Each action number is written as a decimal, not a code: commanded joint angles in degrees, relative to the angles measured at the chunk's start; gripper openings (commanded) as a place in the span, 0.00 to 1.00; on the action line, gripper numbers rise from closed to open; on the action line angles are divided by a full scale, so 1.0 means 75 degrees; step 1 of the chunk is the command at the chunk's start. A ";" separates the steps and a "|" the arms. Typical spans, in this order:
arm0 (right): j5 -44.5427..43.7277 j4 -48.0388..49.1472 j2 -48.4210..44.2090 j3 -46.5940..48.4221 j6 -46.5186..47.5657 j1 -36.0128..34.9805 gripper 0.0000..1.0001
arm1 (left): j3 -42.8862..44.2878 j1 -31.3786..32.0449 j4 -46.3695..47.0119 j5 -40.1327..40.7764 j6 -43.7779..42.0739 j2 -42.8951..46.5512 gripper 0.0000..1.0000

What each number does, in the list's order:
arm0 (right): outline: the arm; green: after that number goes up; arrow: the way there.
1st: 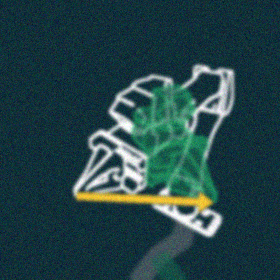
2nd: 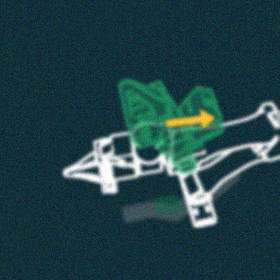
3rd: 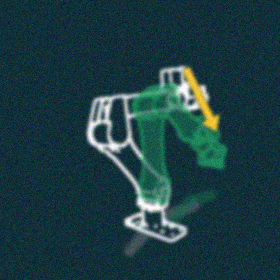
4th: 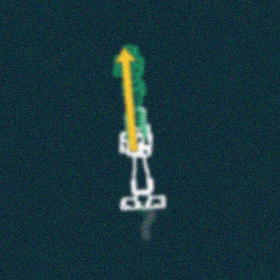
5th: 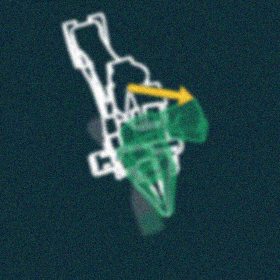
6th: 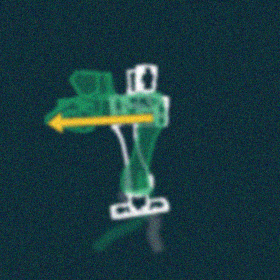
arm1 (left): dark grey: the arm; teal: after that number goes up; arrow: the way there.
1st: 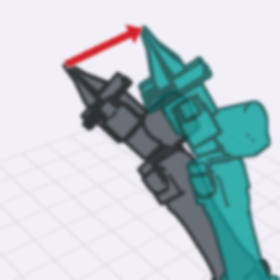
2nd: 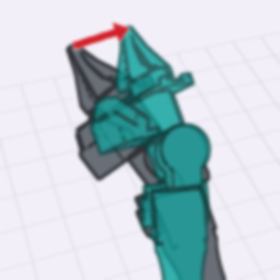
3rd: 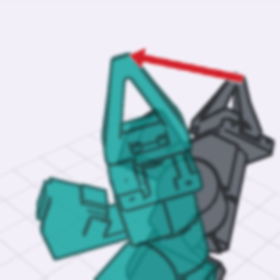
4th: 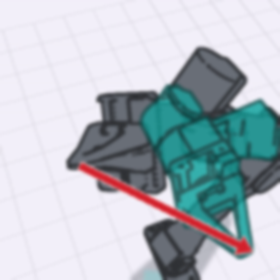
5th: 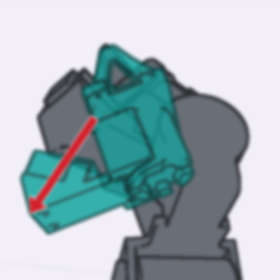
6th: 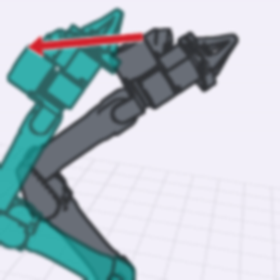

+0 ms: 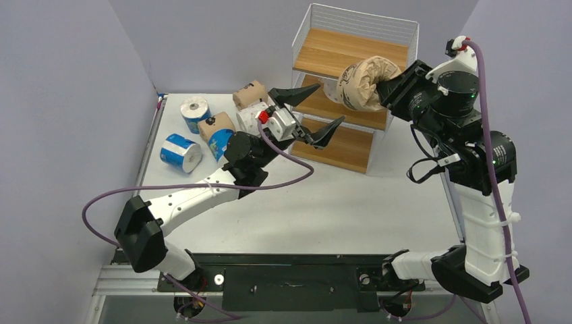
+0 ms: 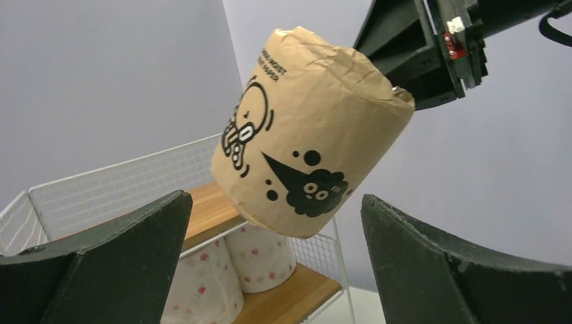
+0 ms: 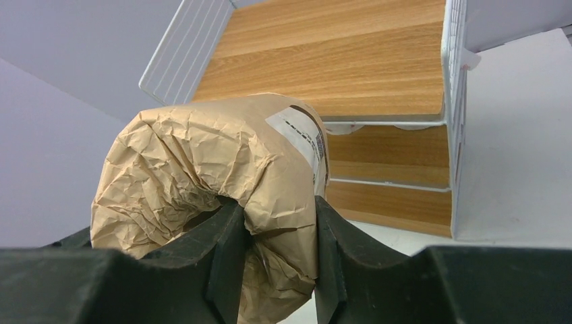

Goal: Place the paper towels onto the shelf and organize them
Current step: Place the paper towel on the shelf.

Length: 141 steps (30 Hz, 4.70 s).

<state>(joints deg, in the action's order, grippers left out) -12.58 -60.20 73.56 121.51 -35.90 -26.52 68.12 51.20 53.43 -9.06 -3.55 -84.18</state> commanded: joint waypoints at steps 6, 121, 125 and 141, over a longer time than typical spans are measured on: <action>0.0411 0.0830 0.0189 0.0604 -0.0413 0.0450 0.32 | 0.1242 0.0198 0.0245 -0.0773 -0.1691 -0.0777 0.96; 0.1207 0.3504 -0.2719 -0.4085 -0.0797 0.1462 0.77 | 0.6254 -0.0166 -0.2204 0.0993 -0.0865 -0.4388 0.96; 0.1193 0.4130 -0.3671 -0.5198 -0.0532 0.1381 0.76 | 0.6406 -0.0217 -0.2490 0.1002 -0.0484 -0.4372 0.96; 0.1831 0.5356 -0.6263 -0.8772 0.0265 0.1106 0.74 | 0.7660 -0.0381 -0.3796 0.0771 0.0293 -0.4779 0.96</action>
<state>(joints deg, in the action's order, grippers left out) -2.07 -23.79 28.97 60.27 -35.38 -17.74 121.71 48.77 26.22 -2.39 -2.81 -118.72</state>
